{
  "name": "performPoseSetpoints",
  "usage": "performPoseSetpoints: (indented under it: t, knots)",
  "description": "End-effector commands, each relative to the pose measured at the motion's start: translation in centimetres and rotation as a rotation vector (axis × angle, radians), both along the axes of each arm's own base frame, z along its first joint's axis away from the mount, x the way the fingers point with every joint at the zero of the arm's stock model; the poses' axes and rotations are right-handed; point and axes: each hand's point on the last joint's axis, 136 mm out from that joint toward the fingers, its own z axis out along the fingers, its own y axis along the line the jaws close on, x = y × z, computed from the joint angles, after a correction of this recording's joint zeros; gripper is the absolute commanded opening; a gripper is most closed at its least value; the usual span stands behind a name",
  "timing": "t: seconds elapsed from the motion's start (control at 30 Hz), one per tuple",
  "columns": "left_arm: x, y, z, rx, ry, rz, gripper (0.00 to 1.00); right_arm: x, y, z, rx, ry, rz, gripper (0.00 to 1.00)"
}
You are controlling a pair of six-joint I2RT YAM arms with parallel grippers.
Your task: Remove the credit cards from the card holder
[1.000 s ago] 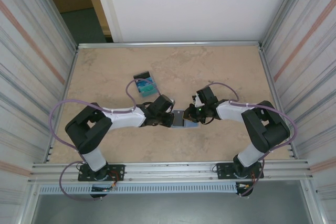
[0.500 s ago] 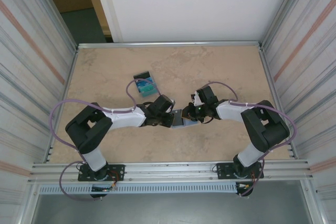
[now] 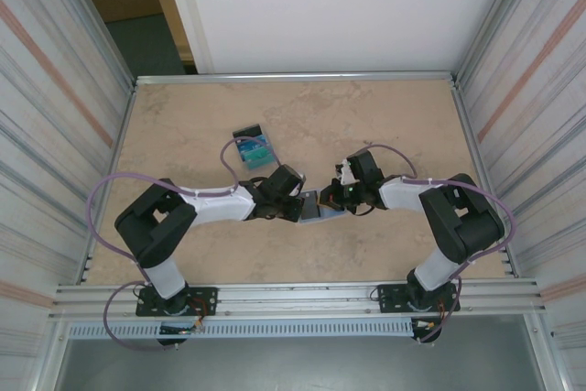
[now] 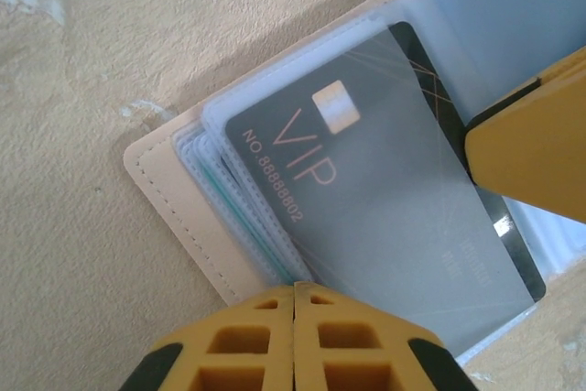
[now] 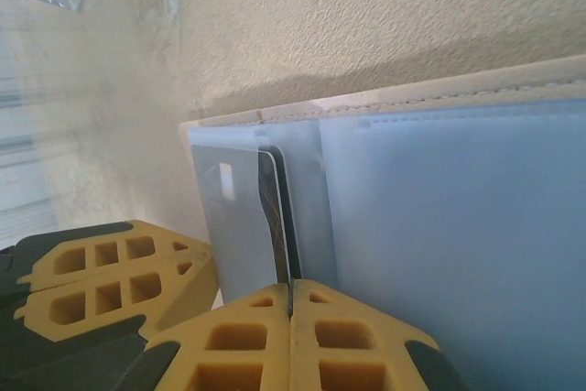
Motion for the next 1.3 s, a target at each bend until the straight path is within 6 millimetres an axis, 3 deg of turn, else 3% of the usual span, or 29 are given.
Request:
performPoseSetpoints:
  t: [0.0, 0.67, 1.07, 1.27]
  knots:
    - [-0.3, 0.5, -0.9, 0.052, 0.016, -0.009, 0.04, -0.3, -0.4, -0.2, 0.002, 0.011, 0.004, 0.0]
    - [0.9, 2.7, -1.5, 0.094, 0.006, 0.024, 0.0, 0.3, -2.2, 0.0, -0.098, -0.011, 0.063, 0.0]
    - [0.9, 2.2, 1.4, 0.042, -0.044, 0.021, 0.0, 0.2, -3.0, -0.3, -0.143, 0.009, 0.032, 0.0]
    - [0.3, 1.9, 1.6, 0.033, -0.041, 0.017, 0.0, 0.3, -3.4, -0.4, -0.143, 0.024, 0.004, 0.0]
